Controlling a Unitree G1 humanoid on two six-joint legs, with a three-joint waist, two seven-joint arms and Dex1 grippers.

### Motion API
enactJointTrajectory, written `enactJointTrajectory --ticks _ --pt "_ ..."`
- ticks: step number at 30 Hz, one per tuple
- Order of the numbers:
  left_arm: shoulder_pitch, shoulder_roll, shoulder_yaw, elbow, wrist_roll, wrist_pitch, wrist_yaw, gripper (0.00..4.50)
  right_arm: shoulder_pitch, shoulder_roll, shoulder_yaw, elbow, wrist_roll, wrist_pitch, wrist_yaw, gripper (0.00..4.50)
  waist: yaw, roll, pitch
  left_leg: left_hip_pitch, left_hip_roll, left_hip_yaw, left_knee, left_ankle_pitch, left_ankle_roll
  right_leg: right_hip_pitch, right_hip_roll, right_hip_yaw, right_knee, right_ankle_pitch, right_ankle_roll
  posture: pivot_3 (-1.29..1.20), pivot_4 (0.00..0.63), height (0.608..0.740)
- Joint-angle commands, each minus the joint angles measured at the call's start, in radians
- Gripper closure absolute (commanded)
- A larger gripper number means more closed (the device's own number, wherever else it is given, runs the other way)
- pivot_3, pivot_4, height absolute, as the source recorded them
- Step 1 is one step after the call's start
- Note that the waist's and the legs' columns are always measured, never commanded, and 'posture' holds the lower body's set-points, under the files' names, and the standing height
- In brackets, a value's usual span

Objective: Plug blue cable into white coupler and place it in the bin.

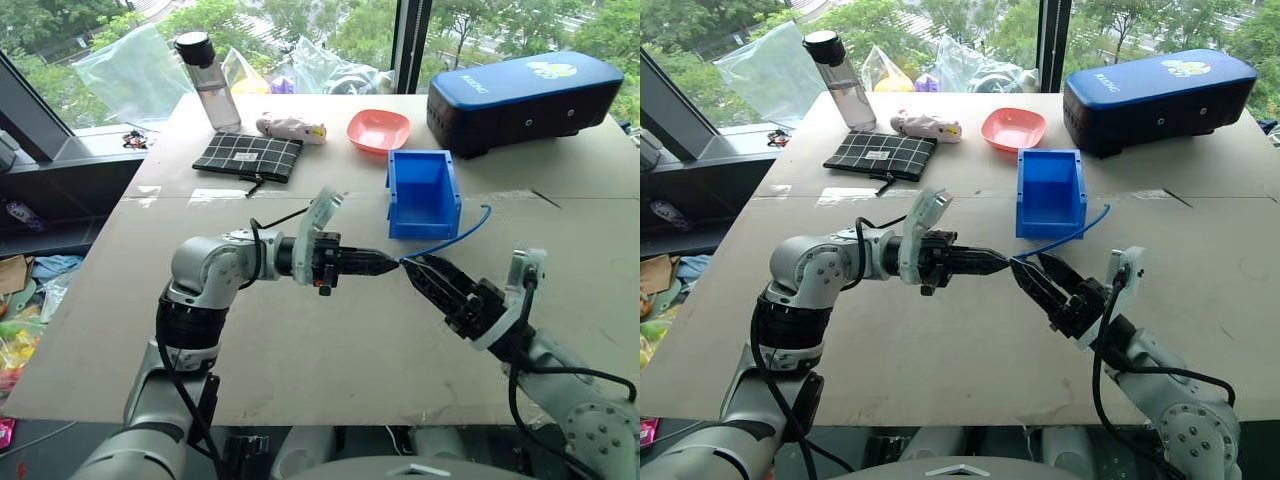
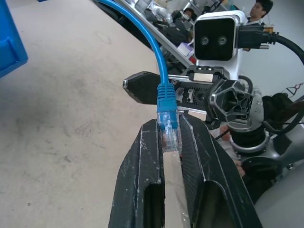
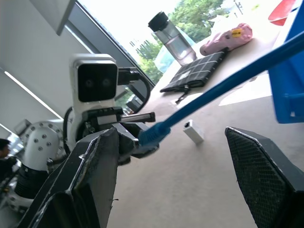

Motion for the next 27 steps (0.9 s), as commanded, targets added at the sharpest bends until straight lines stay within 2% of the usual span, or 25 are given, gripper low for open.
enactJointTrajectory --ticks 1,4,5,6,8,9,13,18,21,22,24,27 --pt "-0.007 -0.012 0.043 -0.059 -0.074 0.035 0.037 4.5 -0.022 -0.007 0.015 -0.003 0.088 -0.014 -0.042 1.45 0.0 0.0 0.0 0.0 0.0 0.0 0.0 0.0 0.0 0.0 0.0 0.0 0.0 0.0 0.0 0.0 0.15 0.74" --pt "-0.002 -0.015 0.042 -0.085 -0.099 0.045 0.056 4.5 -0.033 -0.018 0.02 0.006 0.12 -0.025 -0.054 2.6 -0.001 0.0 0.0 0.0 0.0 0.001 0.0 0.0 0.0 0.0 0.0 0.0 0.0 0.0 0.0 0.0 0.15 0.74" --pt "0.002 -0.016 0.04 -0.094 -0.108 0.048 0.061 4.5 -0.036 -0.021 0.019 0.009 0.131 -0.031 -0.054 3.13 -0.001 0.0 0.0 0.0 0.0 0.001 0.0 0.0 0.0 0.0 0.001 0.0 0.0 0.0 0.0 0.0 0.15 0.74" --pt "0.006 -0.016 0.041 -0.1 -0.115 0.051 0.065 4.5 -0.036 -0.024 0.019 0.01 0.139 -0.036 -0.054 3.36 -0.001 0.0 0.0 0.0 0.0 0.001 0.0 0.0 0.0 0.0 0.001 0.0 0.001 0.0 0.0 0.0 0.15 0.74" --pt "0.013 -0.014 0.043 -0.108 -0.127 0.055 0.072 4.5 -0.033 -0.034 0.019 0.011 0.155 -0.048 -0.056 4.28 -0.002 0.0 0.0 0.0 0.0 0.001 0.0 0.0 0.0 -0.001 0.004 0.0 0.001 0.0 0.0 0.0 0.15 0.74" --pt "0.016 -0.013 0.043 -0.112 -0.131 0.056 0.075 4.5 -0.031 -0.039 0.019 0.01 0.163 -0.053 -0.057 4.46 -0.002 0.0 0.0 0.0 0.0 0.001 0.0 0.0 0.0 -0.001 0.004 0.0 0.001 0.0 0.0 0.0 0.15 0.74" --pt "0.027 -0.014 0.046 -0.124 -0.125 0.031 0.097 4.5 -0.02 -0.061 0.028 0.007 0.185 -0.068 -0.052 4.46 -0.001 0.0 0.0 0.0 0.0 0.001 0.0 0.0 0.0 -0.001 0.004 0.0 0.001 0.0 0.0 0.0 0.15 0.74" --pt "0.05 0.004 0.085 -0.157 -0.118 0.002 0.141 2.21 -0.007 -0.081 0.039 0.008 0.184 -0.084 -0.037 4.5 -0.001 0.0 0.0 0.0 0.0 0.002 0.0 0.0 0.0 -0.001 0.004 0.0 0.001 0.0 0.0 0.0 0.15 0.74" --pt "0.128 0.058 0.146 -0.201 -0.021 -0.102 0.23 0.79 0.003 -0.098 0.027 0.018 0.173 -0.101 -0.02 4.5 -0.005 0.0 0.0 0.001 0.001 0.002 0.0 0.0 0.0 -0.001 0.003 0.002 0.001 0.0 0.0 0.0 0.15 0.74" --pt "0.155 0.074 0.158 -0.213 0.019 -0.153 0.25 0.55 0.007 -0.103 0.022 0.023 0.17 -0.107 -0.014 4.5 -0.007 0.0 0.0 0.001 0.001 0.002 -0.001 0.0 0.0 -0.001 0.002 0.003 0.001 0.0 0.0 0.0 0.15 0.74" --pt "0.188 0.102 0.185 -0.179 0.117 -0.273 0.3 0.55 0.011 -0.109 0.018 0.041 0.159 -0.119 0.002 4.5 -0.008 0.0 0.0 0.002 0.001 0.002 -0.002 0.0 0.0 -0.002 0.002 0.004 0.001 0.0 0.0 0.0 0.15 0.74" --pt "0.229 0.187 0.183 -0.098 0.263 -0.475 0.266 0.55 0.002 -0.111 0.027 0.068 0.142 -0.13 0.021 4.5 -0.004 0.0 0.0 0.001 0.001 0.002 -0.002 0.0 -0.001 -0.002 0.003 0.005 0.001 0.0 0.0 0.0 0.15 0.74"
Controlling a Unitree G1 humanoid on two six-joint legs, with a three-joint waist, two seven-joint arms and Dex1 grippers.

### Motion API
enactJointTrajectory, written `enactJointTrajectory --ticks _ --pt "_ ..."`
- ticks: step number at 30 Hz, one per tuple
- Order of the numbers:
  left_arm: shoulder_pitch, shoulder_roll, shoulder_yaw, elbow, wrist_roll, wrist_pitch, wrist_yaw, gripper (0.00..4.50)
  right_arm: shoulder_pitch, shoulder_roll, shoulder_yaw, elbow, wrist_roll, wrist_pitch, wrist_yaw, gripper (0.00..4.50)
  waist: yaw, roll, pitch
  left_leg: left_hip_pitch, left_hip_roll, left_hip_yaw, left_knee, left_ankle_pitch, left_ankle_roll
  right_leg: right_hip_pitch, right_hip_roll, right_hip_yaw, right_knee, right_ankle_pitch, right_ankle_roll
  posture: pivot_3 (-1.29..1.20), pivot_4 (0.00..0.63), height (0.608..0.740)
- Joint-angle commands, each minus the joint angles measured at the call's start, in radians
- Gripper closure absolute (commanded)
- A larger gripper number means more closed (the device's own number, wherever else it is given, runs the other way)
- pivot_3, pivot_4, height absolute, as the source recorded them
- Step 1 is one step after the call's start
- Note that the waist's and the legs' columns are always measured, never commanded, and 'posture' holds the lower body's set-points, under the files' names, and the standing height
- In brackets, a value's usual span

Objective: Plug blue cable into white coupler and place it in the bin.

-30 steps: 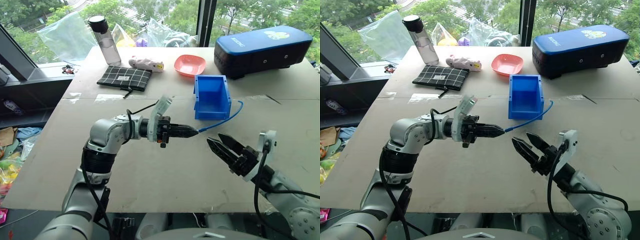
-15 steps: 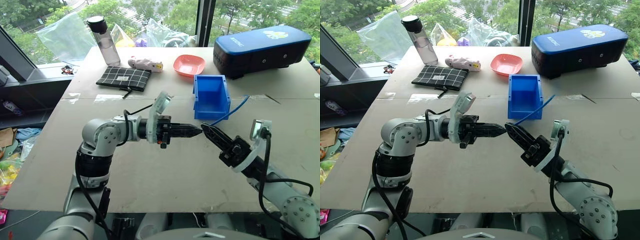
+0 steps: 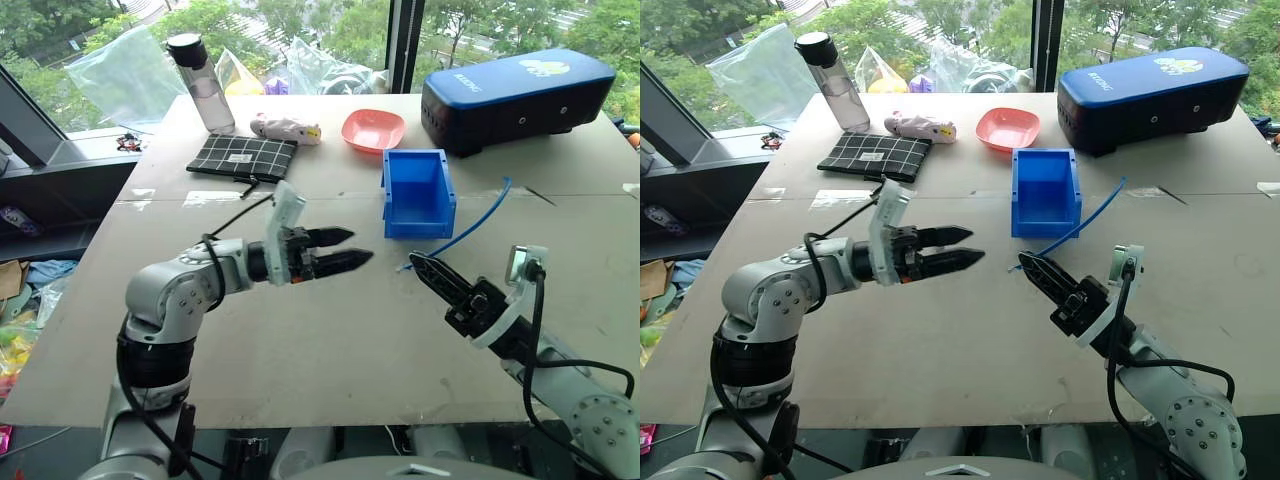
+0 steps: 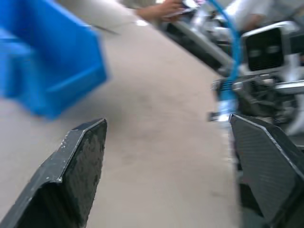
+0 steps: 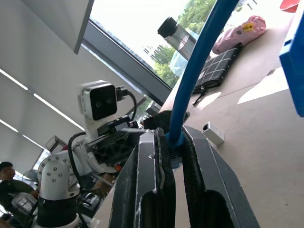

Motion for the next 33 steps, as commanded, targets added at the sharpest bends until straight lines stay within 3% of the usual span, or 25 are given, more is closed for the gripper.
enactJointTrajectory --ticks 1,4,7,24,27,28,29,30,33 --pt "0.015 0.066 0.035 0.069 0.133 -0.215 -0.025 0.55 -0.018 0.0 0.002 0.004 -0.009 -0.027 0.034 4.5 0.003 0.0 0.0 0.0 0.0 0.0 0.0 0.0 0.0 0.0 0.0 0.0 0.0 0.0 0.0 0.0 0.15 0.74" --pt "0.039 0.109 -0.036 0.172 0.28 -0.419 -0.061 0.55 -0.043 -0.007 0.012 0.035 -0.035 -0.026 0.057 4.5 0.008 0.0 0.0 0.0 -0.001 0.001 0.0 0.0 0.0 0.0 0.0 -0.002 0.0 0.0 0.0 0.0 0.15 0.74" --pt "0.03 0.077 -0.074 0.245 0.35 -0.528 -0.046 0.55 -0.068 -0.015 0.01 0.058 -0.06 -0.028 0.072 4.5 0.011 0.0 0.0 -0.001 -0.003 0.0 0.0 0.0 0.0 0.0 -0.001 -0.002 -0.001 0.0 0.0 0.0 0.15 0.74" --pt "-0.14 -0.038 -0.181 0.727 0.514 -0.877 -0.164 0.55 -0.031 -0.031 0.006 0.01 -0.107 -0.044 0.059 4.5 0.005 -0.002 -0.001 -0.002 -0.003 -0.002 0.0 0.0 0.001 0.0 -0.003 -0.005 0.0 0.0 0.0 0.0 0.15 0.74" --pt "-0.194 -0.057 -0.191 0.828 0.533 -0.938 -0.197 1.24 -0.023 -0.036 -0.002 0.001 -0.107 -0.045 0.055 4.5 0.006 -0.002 -0.001 -0.002 -0.003 -0.002 0.0 0.0 0.001 0.0 -0.003 -0.005 0.0 0.0 0.0 0.0 0.15 0.74" --pt "-0.209 -0.061 -0.193 0.856 0.536 -0.951 -0.208 1.29 -0.02 -0.038 -0.004 -0.002 -0.108 -0.045 0.054 4.5 0.006 -0.003 -0.001 -0.002 -0.003 -0.002 0.001 0.0 0.001 0.0 -0.003 -0.005 0.0 0.0 0.0 0.0 0.15 0.74" --pt "-0.223 -0.066 -0.196 0.884 0.54 -0.964 -0.22 2.05 -0.018 -0.041 -0.006 -0.004 -0.109 -0.045 0.053 4.5 0.006 -0.003 -0.002 -0.002 -0.003 -0.002 0.001 0.0 0.001 0.0 -0.003 -0.006 0.0 0.0 0.0 0.0 0.15 0.74" --pt "-0.236 -0.068 -0.2 0.911 0.545 -0.98 -0.231 2.14 -0.017 -0.044 -0.007 -0.008 -0.109 -0.045 0.051 4.5 0.006 -0.003 -0.002 -0.002 -0.003 -0.002 0.001 0.0 0.001 0.0 -0.003 -0.006 0.0 0.0 0.0 0.0 0.15 0.74" --pt "-0.262 -0.073 -0.201 0.972 0.552 -1.022 -0.263 3.51 -0.013 -0.055 -0.011 -0.015 -0.116 -0.046 0.048 4.5 0.004 -0.003 -0.002 -0.002 -0.003 -0.002 0.001 0.0 0.001 0.0 -0.003 -0.006 0.001 0.0 0.0 0.0 0.15 0.74"
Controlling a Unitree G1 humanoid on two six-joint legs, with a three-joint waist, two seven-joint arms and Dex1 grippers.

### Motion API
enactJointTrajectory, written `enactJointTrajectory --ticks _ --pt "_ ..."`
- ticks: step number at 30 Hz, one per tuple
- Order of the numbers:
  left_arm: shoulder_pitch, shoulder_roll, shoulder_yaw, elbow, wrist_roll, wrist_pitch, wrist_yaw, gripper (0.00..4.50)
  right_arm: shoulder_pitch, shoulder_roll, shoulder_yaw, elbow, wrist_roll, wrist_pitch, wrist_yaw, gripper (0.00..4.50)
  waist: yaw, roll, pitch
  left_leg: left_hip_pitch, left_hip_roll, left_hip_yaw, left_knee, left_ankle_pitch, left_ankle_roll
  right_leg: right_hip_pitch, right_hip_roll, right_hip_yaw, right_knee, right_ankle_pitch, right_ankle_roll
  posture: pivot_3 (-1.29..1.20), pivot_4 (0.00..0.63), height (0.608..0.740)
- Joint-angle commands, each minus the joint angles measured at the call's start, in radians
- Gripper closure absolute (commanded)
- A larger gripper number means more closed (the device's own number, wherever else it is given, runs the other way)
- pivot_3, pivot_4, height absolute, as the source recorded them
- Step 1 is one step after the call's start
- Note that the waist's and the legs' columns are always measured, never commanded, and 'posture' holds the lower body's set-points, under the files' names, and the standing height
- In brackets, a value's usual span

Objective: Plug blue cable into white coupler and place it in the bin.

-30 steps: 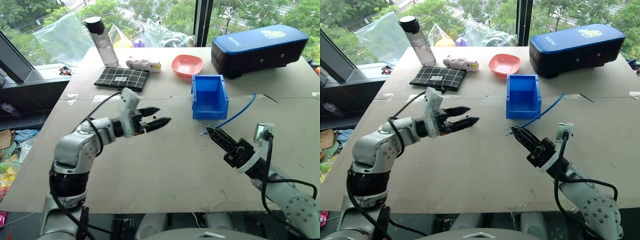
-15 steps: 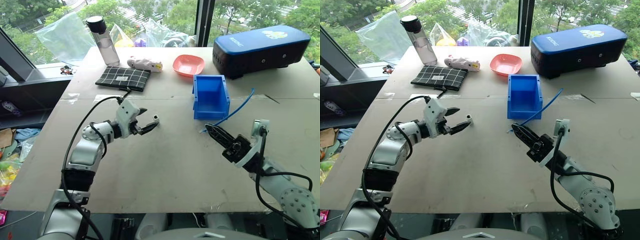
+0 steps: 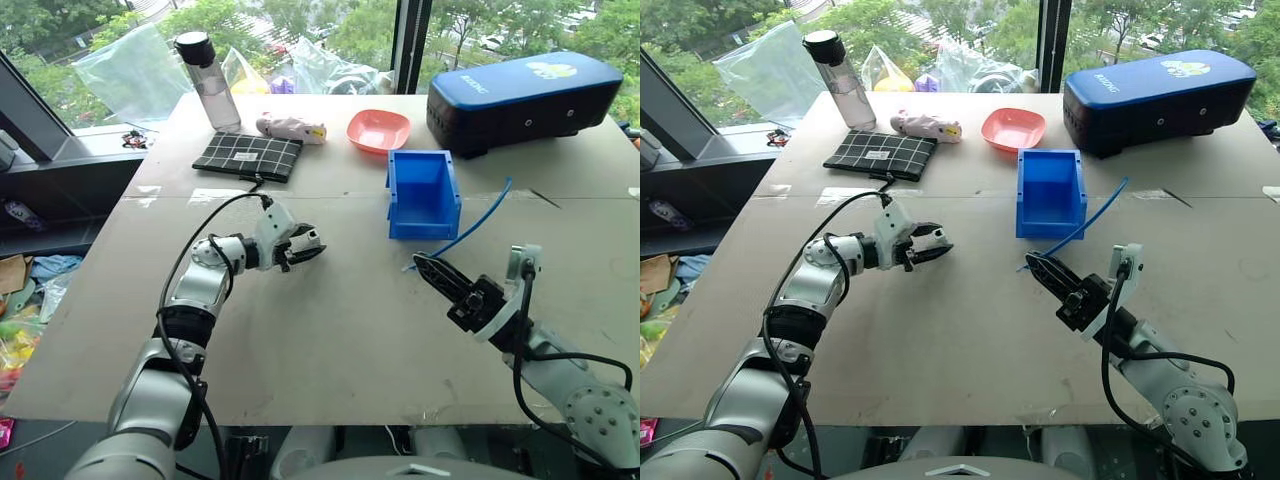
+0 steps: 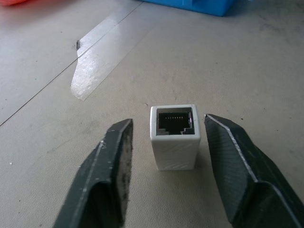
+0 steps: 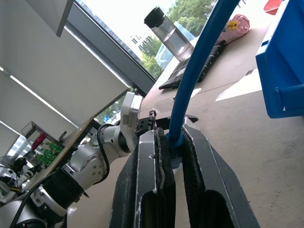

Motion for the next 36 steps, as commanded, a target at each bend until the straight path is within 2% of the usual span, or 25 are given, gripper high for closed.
enactJointTrajectory --ticks 1,4,9,12,17,24,34,36 --pt "-0.03 -0.002 0.008 0.038 0.004 -0.057 -0.046 3.95 0.003 -0.017 -0.02 -0.055 -0.005 -0.018 0.002 4.5 -0.001 0.0 0.0 0.0 0.0 0.0 0.0 0.0 0.0 0.0 0.0 0.0 0.0 0.0 0.0 0.0 0.15 0.74" --pt "-0.029 -0.007 -0.003 -0.014 -0.018 -0.04 -0.115 3.93 0.0 -0.039 -0.015 -0.058 -0.037 -0.019 0.016 4.5 -0.001 0.0 0.0 0.0 0.0 0.0 0.0 0.0 0.0 0.0 0.0 0.0 0.0 0.0 0.0 0.0 0.15 0.74" --pt "0.042 -0.04 -0.104 -0.299 -0.047 0.098 -0.244 3.93 -0.071 -0.123 0.048 -0.04 -0.183 -0.011 0.101 4.5 0.001 0.0 0.0 -0.001 0.0 0.0 0.001 0.0 0.0 0.0 0.003 0.0 0.0 0.0 0.0 0.0 0.15 0.74" --pt "0.051 -0.069 -0.166 -0.378 -0.024 0.138 -0.262 3.93 -0.135 -0.177 0.112 -0.002 -0.291 -0.015 0.176 4.5 -0.001 0.0 0.0 0.0 0.0 0.0 0.001 0.0 0.0 0.0 0.003 0.0 0.001 0.0 0.0 0.0 0.15 0.74" --pt "0.019 -0.128 -0.255 -0.352 0.044 0.134 -0.247 3.93 -0.249 -0.222 0.196 0.113 -0.456 -0.057 0.303 4.5 -0.003 0.0 0.0 0.0 0.0 0.001 0.001 0.0 0.0 0.0 0.005 0.0 0.001 0.0 0.0 0.0 0.15 0.74" --pt "-0.002 -0.163 -0.286 -0.278 0.078 0.096 -0.249 3.93 -0.351 -0.229 0.276 0.26 -0.622 -0.124 0.435 4.5 -0.001 -0.001 0.0 0.0 0.0 0.001 0.002 0.0 0.0 0.0 0.005 0.0 0.001 0.0 0.0 0.0 0.15 0.74" --pt "-0.008 -0.174 -0.286 -0.273 0.088 0.091 -0.26 3.93 -0.371 -0.239 0.332 0.337 -0.755 -0.162 0.555 4.5 0.001 -0.001 0.0 0.0 0.0 0.001 0.002 0.0 0.0 0.0 0.004 0.0 0.001 0.0 0.0 0.0 0.15 0.74" --pt "-0.005 -0.174 -0.287 -0.279 0.088 0.09 -0.262 3.93 -0.364 -0.269 0.354 0.357 -0.81 -0.192 0.585 4.5 0.002 -0.001 0.0 0.0 0.0 0.0 0.002 0.0 0.0 0.0 0.004 0.0 0.001 0.0 0.0 0.0 0.15 0.74"
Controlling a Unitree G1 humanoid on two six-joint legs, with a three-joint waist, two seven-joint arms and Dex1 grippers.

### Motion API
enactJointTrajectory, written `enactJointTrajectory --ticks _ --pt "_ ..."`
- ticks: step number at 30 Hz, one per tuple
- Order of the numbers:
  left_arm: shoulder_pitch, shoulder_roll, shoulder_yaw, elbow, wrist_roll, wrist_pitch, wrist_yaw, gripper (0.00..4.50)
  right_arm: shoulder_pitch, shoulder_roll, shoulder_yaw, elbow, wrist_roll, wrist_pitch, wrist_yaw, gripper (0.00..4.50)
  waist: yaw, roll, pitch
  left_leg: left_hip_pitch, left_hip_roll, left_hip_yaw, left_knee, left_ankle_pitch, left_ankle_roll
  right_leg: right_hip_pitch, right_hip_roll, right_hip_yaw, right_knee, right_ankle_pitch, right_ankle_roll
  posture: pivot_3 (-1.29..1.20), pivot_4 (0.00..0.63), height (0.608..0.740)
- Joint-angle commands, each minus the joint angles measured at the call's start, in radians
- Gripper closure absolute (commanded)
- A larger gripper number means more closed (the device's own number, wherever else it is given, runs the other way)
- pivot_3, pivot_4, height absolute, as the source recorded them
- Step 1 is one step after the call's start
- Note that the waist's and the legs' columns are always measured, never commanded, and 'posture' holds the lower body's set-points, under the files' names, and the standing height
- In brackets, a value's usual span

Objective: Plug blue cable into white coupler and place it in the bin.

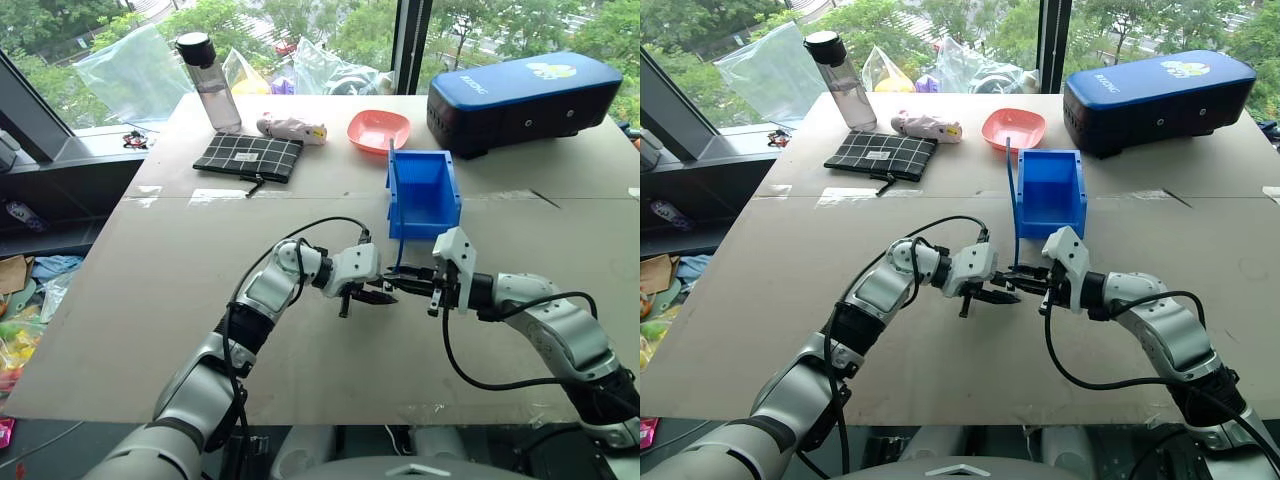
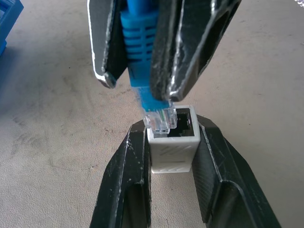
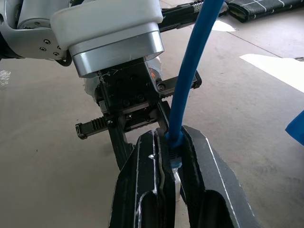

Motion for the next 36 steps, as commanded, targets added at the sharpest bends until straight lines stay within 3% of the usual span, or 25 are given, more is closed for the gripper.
enactJointTrajectory --ticks 1,13,29,30,32,35,36 --pt "-0.007 -0.005 -0.009 -0.011 0.008 -0.011 -0.004 3.93 0.018 -0.049 0.044 0.031 -0.085 -0.038 0.06 4.5 0.001 0.0 0.0 0.0 0.0 0.0 0.0 0.0 0.0 0.0 0.0 0.0 0.0 0.0 0.0 0.0 0.15 0.74" --pt "-0.017 -0.013 -0.004 -0.001 0.015 -0.02 -0.004 3.93 0.005 -0.051 0.056 0.018 -0.1 -0.034 0.142 4.5 0.002 -0.001 -0.001 0.0 0.0 0.0 0.0 0.0 0.0 0.0 0.0 0.0 0.0 0.0 0.0 0.0 0.15 0.74" --pt "-0.024 -0.015 0.003 -0.005 0.007 -0.022 -0.012 3.93 -0.098 -0.068 0.155 0.121 -0.251 -0.017 0.196 4.5 0.001 -0.002 -0.006 0.001 0.0 0.0 0.0 0.0 0.0 0.001 0.0 0.0 0.0 0.0 0.0 0.0 0.15 0.74" --pt "-0.018 -0.01 0.019 -0.026 -0.012 0.007 -0.011 2.9 -0.094 -0.051 0.124 0.115 -0.226 -0.019 0.183 4.5 0.001 -0.003 -0.006 0.001 0.0 0.0 0.0 0.0 0.0 0.001 0.0 0.0 0.0 0.0 0.0 0.0 0.15 0.74" --pt "-0.009 -0.002 0.042 -0.059 -0.035 0.048 -0.004 1.97 -0.088 -0.024 0.074 0.104 -0.189 -0.017 0.163 4.5 0.0 -0.003 -0.006 0.001 0.0 0.0 0.0 0.0 0.0 0.001 0.0 0.0 0.0 0.0 0.0 0.0 0.15 0.74" --pt "0.069 0.065 0.136 -0.244 -0.118 0.201 0.036 0.75 -0.113 0.049 -0.111 0.076 -0.036 0.069 0.078 4.5 -0.009 -0.003 -0.006 0.0 0.0 -0.001 0.0 0.0 0.0 0.0 -0.001 0.0 0.001 0.0 0.0 0.0 0.15 0.74" --pt "0.107 0.093 0.17 -0.322 -0.144 0.253 0.055 0.75 -0.129 0.066 -0.168 0.072 0.01 0.1 0.054 4.5 -0.014 -0.002 -0.005 0.0 0.0 -0.001 0.0 0.0 0.0 -0.002 -0.004 0.002 0.002 0.0 0.0 0.0 0.15 0.74"
